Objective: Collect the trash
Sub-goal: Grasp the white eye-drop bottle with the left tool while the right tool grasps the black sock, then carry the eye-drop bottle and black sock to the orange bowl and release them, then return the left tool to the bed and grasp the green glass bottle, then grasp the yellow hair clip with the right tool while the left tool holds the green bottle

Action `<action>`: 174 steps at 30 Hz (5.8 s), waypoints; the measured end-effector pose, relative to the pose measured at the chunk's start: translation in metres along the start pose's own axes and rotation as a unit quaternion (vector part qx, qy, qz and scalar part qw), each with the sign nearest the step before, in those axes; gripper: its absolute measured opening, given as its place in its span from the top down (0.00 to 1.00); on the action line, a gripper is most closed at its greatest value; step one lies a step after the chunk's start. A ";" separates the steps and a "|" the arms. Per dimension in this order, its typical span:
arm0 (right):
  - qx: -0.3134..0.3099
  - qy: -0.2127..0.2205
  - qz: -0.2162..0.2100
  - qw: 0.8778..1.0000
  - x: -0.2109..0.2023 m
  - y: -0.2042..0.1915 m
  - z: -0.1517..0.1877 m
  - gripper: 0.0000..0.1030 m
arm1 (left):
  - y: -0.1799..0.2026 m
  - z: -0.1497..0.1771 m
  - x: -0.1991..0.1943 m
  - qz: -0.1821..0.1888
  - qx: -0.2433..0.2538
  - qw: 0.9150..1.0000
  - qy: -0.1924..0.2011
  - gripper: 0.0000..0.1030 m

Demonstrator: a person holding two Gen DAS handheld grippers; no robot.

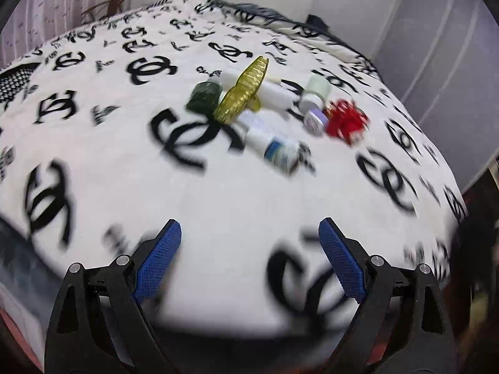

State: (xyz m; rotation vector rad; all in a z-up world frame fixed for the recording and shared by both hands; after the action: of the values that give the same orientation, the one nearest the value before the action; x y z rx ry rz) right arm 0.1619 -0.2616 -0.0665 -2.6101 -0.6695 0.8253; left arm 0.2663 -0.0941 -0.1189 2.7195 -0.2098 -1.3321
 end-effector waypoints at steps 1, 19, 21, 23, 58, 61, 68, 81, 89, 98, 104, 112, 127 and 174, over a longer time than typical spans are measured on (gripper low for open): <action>-0.001 -0.001 -0.001 1.000 -0.007 0.000 0.008 0.52 | 0.005 -0.010 0.013 -0.003 -0.008 1.000 -0.006 0.15; 0.020 -0.015 -0.023 0.999 -0.043 0.009 0.076 0.52 | 0.006 -0.045 0.065 -0.005 -0.050 0.998 -0.038 0.62; 0.014 -0.017 -0.024 0.999 -0.042 0.003 0.078 0.52 | 0.001 -0.044 0.055 0.019 -0.054 0.998 -0.028 0.62; 0.014 -0.020 -0.029 0.999 -0.040 -0.001 0.079 0.52 | -0.003 -0.042 0.045 0.034 -0.049 0.998 -0.017 0.62; 0.158 -0.313 0.002 0.936 0.085 0.012 0.313 0.52 | -0.038 0.358 0.053 0.090 0.114 0.931 -0.336 0.62; 0.184 -0.335 0.020 0.924 0.102 0.027 0.336 0.52 | -0.035 0.371 0.072 0.066 0.129 0.919 -0.368 0.62; 0.212 -0.332 0.044 0.918 0.115 0.048 0.345 0.34 | -0.039 0.389 0.089 0.034 0.154 0.908 -0.388 0.46; 0.242 -0.285 0.044 0.926 0.104 0.062 0.332 0.23 | -0.040 0.364 0.076 0.008 0.157 0.937 -0.312 0.38; 0.162 -0.215 0.047 0.962 0.066 0.033 0.274 0.23 | -0.036 0.318 0.020 0.008 0.163 0.963 -0.212 0.38; 0.066 -0.120 0.028 0.990 0.013 -0.008 0.202 0.20 | -0.036 0.162 -0.085 0.052 0.132 0.990 -0.022 0.21; 0.037 -0.105 -0.035 0.993 0.005 -0.039 0.184 0.17 | -0.043 0.020 -0.073 -0.008 0.124 0.988 0.090 0.13; 0.004 -0.101 -0.055 0.993 0.002 -0.056 0.164 0.16 | -0.051 -0.106 0.023 -0.052 0.097 0.991 0.081 0.13; 0.045 -0.122 -0.048 0.990 0.024 -0.020 0.166 0.16 | -0.064 -0.135 0.127 -0.043 -0.002 0.999 -0.027 0.13; 0.124 -0.130 0.134 0.974 0.319 0.038 -0.089 0.52 | -0.128 -0.013 -0.107 0.229 -0.065 0.964 0.115 0.64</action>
State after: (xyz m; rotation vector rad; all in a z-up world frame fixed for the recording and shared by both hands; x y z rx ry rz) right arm 0.4590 -0.1408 -0.1575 -2.4151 -0.2543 1.2615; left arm 0.2211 0.0509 -0.0477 2.4744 -0.6569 -0.8652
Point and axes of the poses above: each gripper's, at about its wrist camera, not at the fingertips, and x roughly the way its jaws point, y to its right, z to its underside, the point moved 10 cm from there along x, roughly the way its jaws point, and after that the axes turned 6 degrees about -z, right-handed, at the moved point
